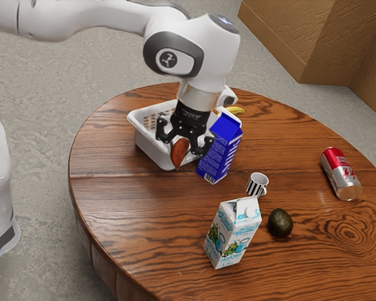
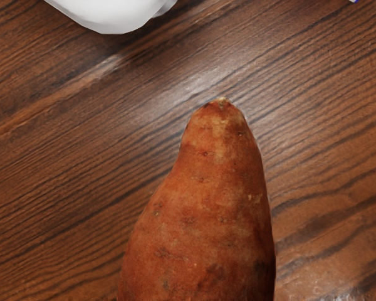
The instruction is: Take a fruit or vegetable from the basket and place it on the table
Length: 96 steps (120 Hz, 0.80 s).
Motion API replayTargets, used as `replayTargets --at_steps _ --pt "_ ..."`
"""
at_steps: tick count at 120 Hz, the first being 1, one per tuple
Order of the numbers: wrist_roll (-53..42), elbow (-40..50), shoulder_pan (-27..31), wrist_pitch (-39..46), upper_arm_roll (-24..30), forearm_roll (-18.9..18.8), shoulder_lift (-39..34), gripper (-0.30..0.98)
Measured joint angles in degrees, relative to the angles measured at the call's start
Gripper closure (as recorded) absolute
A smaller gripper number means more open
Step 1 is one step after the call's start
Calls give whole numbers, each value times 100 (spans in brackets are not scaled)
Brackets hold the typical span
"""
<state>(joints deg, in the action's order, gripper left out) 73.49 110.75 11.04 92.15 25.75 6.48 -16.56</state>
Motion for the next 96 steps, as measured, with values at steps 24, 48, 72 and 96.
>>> replayTargets --at_steps 24,48,72,96 --pt "154 -127 47 98 192 -2 131 43" --pt "291 -114 173 256 418 44 149 10" --pt "389 -541 203 112 1718 -1136 528 2" --pt "344 -693 357 156 1484 -1038 555 1"
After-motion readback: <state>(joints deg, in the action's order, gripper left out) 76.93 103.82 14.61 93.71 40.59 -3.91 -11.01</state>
